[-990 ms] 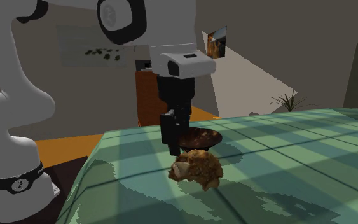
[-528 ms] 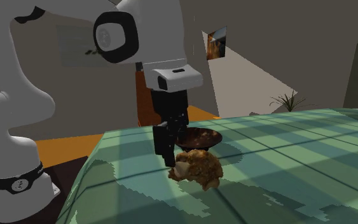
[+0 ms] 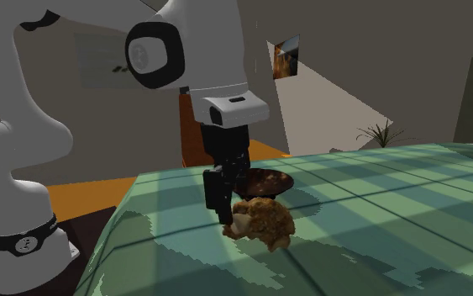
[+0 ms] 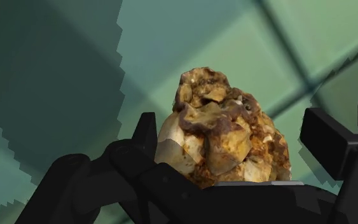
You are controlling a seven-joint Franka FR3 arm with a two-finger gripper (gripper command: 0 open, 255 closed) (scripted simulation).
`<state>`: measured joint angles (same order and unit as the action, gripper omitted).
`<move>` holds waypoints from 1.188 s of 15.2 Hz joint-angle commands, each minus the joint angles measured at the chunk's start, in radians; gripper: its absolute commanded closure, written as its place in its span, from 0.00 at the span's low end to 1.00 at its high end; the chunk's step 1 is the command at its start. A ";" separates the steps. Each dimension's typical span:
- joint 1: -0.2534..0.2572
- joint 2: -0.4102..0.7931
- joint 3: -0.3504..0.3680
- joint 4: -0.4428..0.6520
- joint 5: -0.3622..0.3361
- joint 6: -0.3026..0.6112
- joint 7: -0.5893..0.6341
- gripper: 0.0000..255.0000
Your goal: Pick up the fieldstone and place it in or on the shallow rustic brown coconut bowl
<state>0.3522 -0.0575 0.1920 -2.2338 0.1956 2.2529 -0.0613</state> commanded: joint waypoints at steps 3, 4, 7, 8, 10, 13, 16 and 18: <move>0.001 0.000 0.001 0.000 0.000 0.000 0.000 1.00; 0.000 0.001 0.001 0.000 0.000 0.001 0.000 1.00; 0.000 0.001 0.000 0.000 0.000 0.001 0.000 1.00; 0.000 0.001 0.000 0.000 0.000 0.001 0.000 1.00; 0.000 0.001 0.000 0.000 0.000 0.000 0.000 1.00; -0.020 0.054 -0.034 0.117 0.120 -0.117 -0.078 0.00; -0.042 0.106 -0.051 0.199 0.199 -0.195 -0.120 0.00; -0.038 0.116 -0.046 0.185 0.202 -0.169 -0.122 0.00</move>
<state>0.3146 0.0513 0.1453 -2.0478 0.3906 2.0785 -0.1778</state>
